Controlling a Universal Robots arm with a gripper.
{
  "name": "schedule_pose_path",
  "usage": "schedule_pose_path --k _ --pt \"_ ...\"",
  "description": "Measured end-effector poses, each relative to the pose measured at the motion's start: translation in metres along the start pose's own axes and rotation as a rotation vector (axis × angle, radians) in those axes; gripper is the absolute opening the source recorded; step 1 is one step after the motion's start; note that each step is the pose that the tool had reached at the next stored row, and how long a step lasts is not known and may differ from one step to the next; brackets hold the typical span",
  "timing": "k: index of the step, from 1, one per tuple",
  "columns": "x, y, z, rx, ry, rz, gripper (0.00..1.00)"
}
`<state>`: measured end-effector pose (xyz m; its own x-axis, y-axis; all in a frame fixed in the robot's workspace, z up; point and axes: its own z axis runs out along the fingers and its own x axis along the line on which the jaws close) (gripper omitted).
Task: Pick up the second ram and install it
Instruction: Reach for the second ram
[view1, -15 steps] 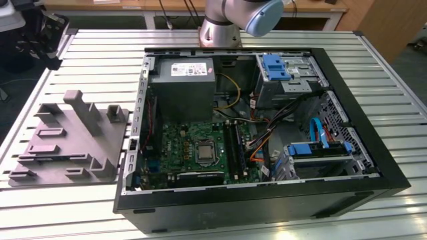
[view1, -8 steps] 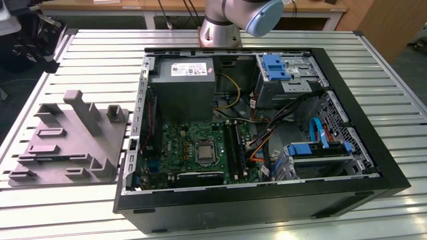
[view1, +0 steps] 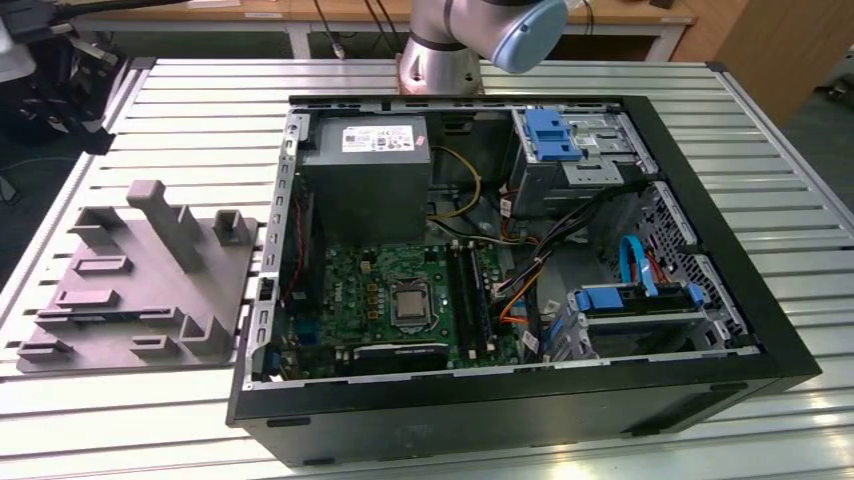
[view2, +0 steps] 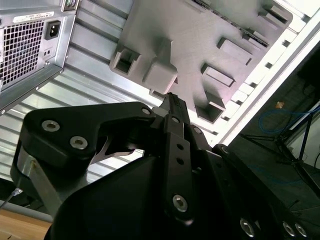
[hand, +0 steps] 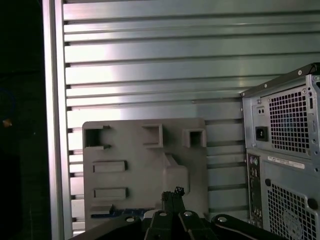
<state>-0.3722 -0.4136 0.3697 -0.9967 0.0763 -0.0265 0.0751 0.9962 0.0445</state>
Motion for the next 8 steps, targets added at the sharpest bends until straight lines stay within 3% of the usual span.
schedule_pose_path --k 8 --pt "0.0031 -0.0060 0.0032 0.0000 0.0000 0.000 0.10"
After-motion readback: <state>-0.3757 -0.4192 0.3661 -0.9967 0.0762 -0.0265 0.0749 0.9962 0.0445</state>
